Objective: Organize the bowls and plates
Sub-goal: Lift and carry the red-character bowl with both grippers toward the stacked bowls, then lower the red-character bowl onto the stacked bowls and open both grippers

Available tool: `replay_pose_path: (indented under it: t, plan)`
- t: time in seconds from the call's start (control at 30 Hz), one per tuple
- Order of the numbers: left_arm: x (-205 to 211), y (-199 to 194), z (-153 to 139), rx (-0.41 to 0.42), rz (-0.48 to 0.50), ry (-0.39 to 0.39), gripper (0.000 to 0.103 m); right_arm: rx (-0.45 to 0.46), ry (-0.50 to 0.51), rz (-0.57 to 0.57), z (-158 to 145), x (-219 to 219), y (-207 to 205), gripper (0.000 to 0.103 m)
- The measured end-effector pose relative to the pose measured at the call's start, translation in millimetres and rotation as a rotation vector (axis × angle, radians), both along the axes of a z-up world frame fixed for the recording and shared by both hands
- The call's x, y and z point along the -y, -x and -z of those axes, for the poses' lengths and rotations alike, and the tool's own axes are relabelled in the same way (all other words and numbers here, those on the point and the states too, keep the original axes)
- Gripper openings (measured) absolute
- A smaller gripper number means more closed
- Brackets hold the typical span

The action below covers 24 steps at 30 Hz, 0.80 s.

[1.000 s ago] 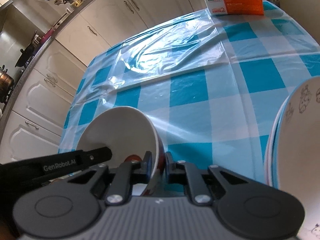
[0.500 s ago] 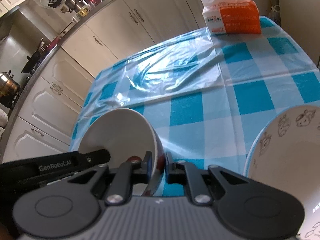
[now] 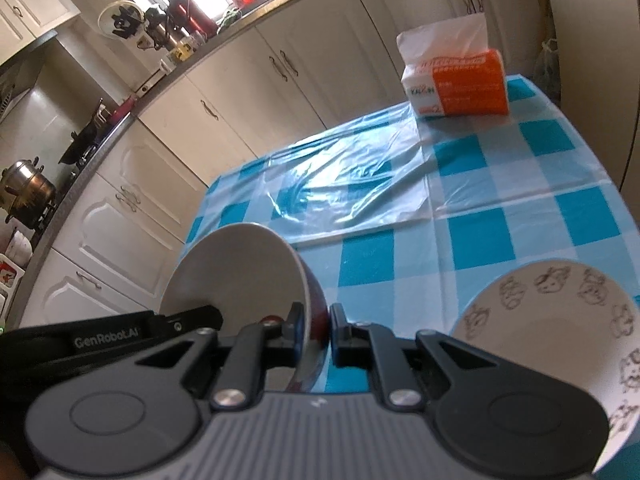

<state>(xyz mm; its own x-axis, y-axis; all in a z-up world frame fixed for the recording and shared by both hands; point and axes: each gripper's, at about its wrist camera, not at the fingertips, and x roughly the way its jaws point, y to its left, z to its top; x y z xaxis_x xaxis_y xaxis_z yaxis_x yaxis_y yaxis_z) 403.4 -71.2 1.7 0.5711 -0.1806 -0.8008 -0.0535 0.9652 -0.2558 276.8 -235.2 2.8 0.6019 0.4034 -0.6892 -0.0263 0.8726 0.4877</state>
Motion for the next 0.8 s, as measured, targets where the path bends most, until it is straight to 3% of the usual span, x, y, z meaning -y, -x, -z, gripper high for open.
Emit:
replay_pose_path:
  t: [0.8]
  plan:
    - [75, 26, -3, -0.010, 0.180, 0.064, 0.007, 0.049, 0.043, 0.131, -24, 82, 58, 0.012]
